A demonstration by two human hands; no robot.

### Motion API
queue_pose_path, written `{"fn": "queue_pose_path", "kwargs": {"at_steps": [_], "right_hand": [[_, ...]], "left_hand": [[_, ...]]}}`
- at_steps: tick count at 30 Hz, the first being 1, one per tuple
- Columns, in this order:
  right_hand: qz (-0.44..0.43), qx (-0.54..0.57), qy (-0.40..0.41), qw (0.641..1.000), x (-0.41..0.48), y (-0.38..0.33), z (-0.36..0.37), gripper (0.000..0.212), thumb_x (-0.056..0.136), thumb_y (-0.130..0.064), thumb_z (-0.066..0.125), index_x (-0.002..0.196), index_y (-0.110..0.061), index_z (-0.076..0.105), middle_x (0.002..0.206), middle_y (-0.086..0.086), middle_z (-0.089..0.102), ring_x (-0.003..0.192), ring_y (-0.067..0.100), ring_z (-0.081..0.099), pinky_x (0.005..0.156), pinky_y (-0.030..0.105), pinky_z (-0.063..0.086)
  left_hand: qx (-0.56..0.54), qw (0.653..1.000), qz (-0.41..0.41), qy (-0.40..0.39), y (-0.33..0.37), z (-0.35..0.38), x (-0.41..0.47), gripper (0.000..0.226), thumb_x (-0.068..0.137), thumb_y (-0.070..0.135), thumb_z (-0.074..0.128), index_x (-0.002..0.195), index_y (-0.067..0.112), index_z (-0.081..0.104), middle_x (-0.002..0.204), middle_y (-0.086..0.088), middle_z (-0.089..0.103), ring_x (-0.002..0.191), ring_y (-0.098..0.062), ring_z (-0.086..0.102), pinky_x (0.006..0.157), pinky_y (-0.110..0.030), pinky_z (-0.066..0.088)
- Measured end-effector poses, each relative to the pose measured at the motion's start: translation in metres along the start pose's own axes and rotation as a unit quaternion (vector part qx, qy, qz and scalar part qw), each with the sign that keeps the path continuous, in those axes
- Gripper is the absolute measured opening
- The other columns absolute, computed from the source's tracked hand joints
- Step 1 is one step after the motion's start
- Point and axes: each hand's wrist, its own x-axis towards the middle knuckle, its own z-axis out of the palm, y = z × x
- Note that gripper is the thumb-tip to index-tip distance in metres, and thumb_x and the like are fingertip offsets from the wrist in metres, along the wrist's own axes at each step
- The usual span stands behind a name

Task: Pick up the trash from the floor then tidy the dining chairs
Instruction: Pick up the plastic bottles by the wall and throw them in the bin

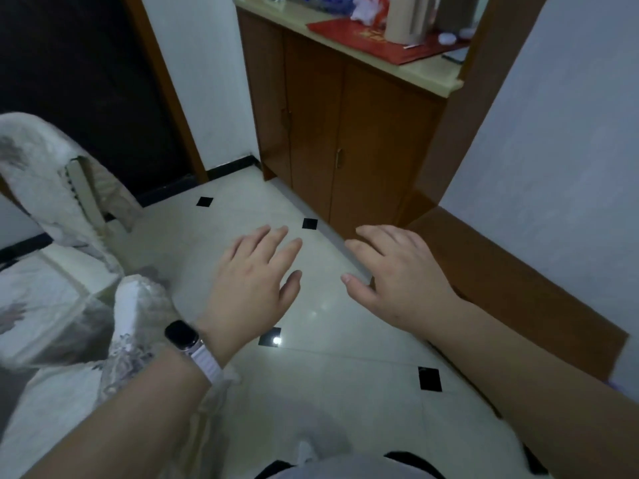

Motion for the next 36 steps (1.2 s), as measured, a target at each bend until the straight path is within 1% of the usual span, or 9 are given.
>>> {"fn": "queue_pose_path", "kwargs": {"at_steps": [6, 10, 14, 17, 20, 22, 25, 32, 36], "right_hand": [[-0.052, 0.032, 0.009, 0.998, 0.094, 0.010, 0.037, 0.046, 0.092, -0.049, 0.048, 0.123, -0.018, 0.063, 0.129, 0.005, 0.060, 0.120, 0.024, 0.052, 0.101, 0.041, 0.037], [-0.070, 0.044, -0.005, 0.997, 0.159, 0.036, 0.068, 0.046, 0.094, -0.050, 0.048, 0.126, -0.020, 0.061, 0.131, 0.003, 0.058, 0.121, 0.022, 0.050, 0.102, 0.040, 0.036], [-0.093, 0.073, 0.017, 0.993, 0.227, 0.067, 0.105, 0.046, 0.092, -0.049, 0.048, 0.122, -0.017, 0.063, 0.129, 0.006, 0.059, 0.118, 0.025, 0.052, 0.099, 0.041, 0.036], [-0.106, 0.089, -0.004, 0.990, 0.290, 0.091, 0.124, 0.047, 0.092, -0.049, 0.046, 0.124, -0.017, 0.062, 0.130, 0.007, 0.059, 0.119, 0.027, 0.052, 0.100, 0.043, 0.038], [-0.123, 0.116, -0.018, 0.985, 0.342, 0.110, 0.134, 0.049, 0.092, -0.049, 0.044, 0.123, -0.016, 0.062, 0.129, 0.008, 0.059, 0.119, 0.029, 0.053, 0.100, 0.046, 0.041], [-0.139, 0.121, -0.014, 0.983, 0.380, 0.124, 0.138, 0.050, 0.091, -0.050, 0.042, 0.123, -0.017, 0.063, 0.130, 0.008, 0.059, 0.119, 0.029, 0.054, 0.101, 0.046, 0.040], [-0.168, 0.115, -0.040, 0.978, 0.433, 0.138, 0.146, 0.053, 0.092, -0.051, 0.038, 0.126, -0.018, 0.061, 0.132, 0.007, 0.058, 0.121, 0.029, 0.052, 0.103, 0.045, 0.038], [-0.198, 0.129, -0.057, 0.970, 0.513, 0.132, 0.177, 0.053, 0.092, -0.051, 0.038, 0.126, -0.018, 0.062, 0.132, 0.006, 0.058, 0.122, 0.027, 0.051, 0.104, 0.044, 0.038], [-0.201, 0.119, -0.061, 0.971, 0.566, 0.113, 0.199, 0.053, 0.092, -0.053, 0.038, 0.126, -0.020, 0.061, 0.133, 0.004, 0.057, 0.123, 0.024, 0.049, 0.104, 0.039, 0.030]], "left_hand": [[0.017, 0.999, -0.039, -0.006, -0.059, 0.022, 0.044, 0.044, 0.092, 0.037, 0.053, 0.129, 0.015, 0.060, 0.136, -0.011, 0.059, 0.129, -0.032, 0.051, 0.102, -0.044, 0.035], [0.038, 0.996, -0.069, -0.029, -0.094, 0.045, 0.087, 0.045, 0.092, 0.037, 0.051, 0.131, 0.015, 0.058, 0.139, -0.011, 0.056, 0.130, -0.032, 0.049, 0.102, -0.045, 0.037], [0.058, 0.995, -0.077, -0.023, -0.127, 0.072, 0.141, 0.046, 0.092, 0.036, 0.053, 0.132, 0.014, 0.058, 0.139, -0.012, 0.057, 0.131, -0.033, 0.049, 0.101, -0.047, 0.040], [0.078, 0.990, -0.111, -0.039, -0.153, 0.089, 0.189, 0.046, 0.092, 0.036, 0.054, 0.132, 0.014, 0.058, 0.138, -0.011, 0.058, 0.130, -0.033, 0.050, 0.100, -0.047, 0.042], [0.087, 0.988, -0.120, -0.036, -0.174, 0.101, 0.230, 0.047, 0.092, 0.037, 0.052, 0.132, 0.014, 0.059, 0.136, -0.011, 0.059, 0.128, -0.033, 0.051, 0.100, -0.047, 0.042], [0.106, 0.986, -0.128, -0.032, -0.188, 0.105, 0.260, 0.048, 0.092, 0.038, 0.051, 0.132, 0.014, 0.059, 0.136, -0.011, 0.059, 0.128, -0.033, 0.052, 0.100, -0.047, 0.042], [0.123, 0.979, -0.158, -0.034, -0.210, 0.112, 0.294, 0.048, 0.092, 0.039, 0.052, 0.132, 0.014, 0.059, 0.137, -0.012, 0.058, 0.127, -0.034, 0.051, 0.098, -0.047, 0.042], [0.137, 0.967, -0.215, -0.028, -0.272, 0.122, 0.326, 0.048, 0.092, 0.040, 0.051, 0.131, 0.015, 0.060, 0.135, -0.012, 0.059, 0.126, -0.034, 0.052, 0.099, -0.047, 0.040], [0.132, 0.965, -0.227, -0.019, -0.323, 0.137, 0.336, 0.046, 0.091, 0.038, 0.055, 0.130, 0.014, 0.061, 0.133, -0.012, 0.060, 0.125, -0.035, 0.053, 0.098, -0.047, 0.041]]}}
